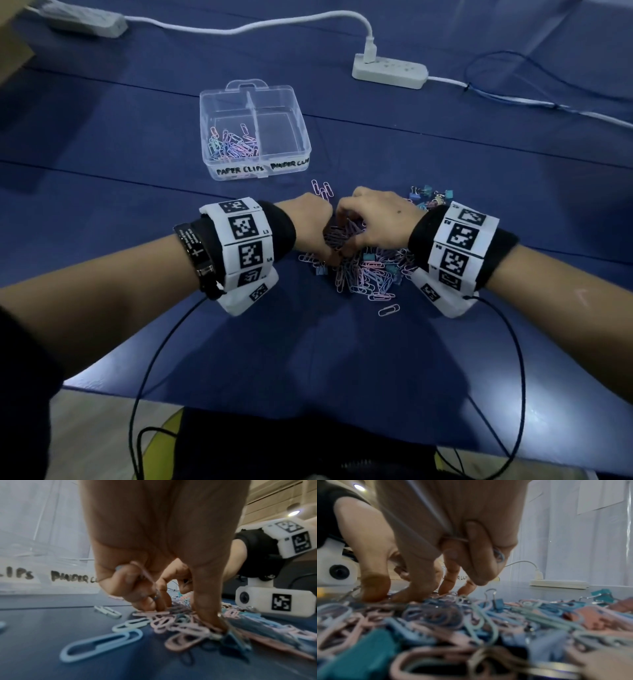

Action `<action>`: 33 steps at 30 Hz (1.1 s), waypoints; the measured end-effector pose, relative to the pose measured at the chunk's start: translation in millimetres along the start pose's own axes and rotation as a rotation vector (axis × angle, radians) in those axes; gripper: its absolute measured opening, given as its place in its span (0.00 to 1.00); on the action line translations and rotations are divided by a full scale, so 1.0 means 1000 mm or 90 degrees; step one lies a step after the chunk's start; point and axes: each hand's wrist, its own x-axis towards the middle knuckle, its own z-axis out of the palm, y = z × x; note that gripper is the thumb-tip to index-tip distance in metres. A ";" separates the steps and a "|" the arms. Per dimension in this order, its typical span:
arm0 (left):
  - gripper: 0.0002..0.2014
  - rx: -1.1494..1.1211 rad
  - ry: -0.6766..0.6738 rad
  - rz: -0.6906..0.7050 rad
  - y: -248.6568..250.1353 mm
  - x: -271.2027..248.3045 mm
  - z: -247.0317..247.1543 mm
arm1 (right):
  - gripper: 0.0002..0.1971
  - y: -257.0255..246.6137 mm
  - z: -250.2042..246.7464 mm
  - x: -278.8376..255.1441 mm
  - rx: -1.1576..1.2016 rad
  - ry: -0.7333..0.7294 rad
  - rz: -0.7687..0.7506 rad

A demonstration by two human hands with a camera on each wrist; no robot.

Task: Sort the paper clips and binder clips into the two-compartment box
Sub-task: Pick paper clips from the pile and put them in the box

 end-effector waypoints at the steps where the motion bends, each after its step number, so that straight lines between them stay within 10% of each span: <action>1: 0.18 0.008 -0.002 0.004 0.001 0.000 0.001 | 0.25 0.001 0.001 0.001 -0.008 0.007 -0.002; 19: 0.14 0.160 0.026 0.036 0.033 -0.007 0.013 | 0.08 0.004 0.005 -0.018 -0.095 -0.008 -0.028; 25: 0.12 -0.357 -0.032 -0.113 0.004 0.004 -0.008 | 0.16 0.018 0.003 -0.018 0.228 0.076 0.057; 33: 0.04 -1.025 -0.140 -0.137 -0.013 0.005 -0.018 | 0.15 0.030 0.000 -0.024 1.026 -0.079 0.175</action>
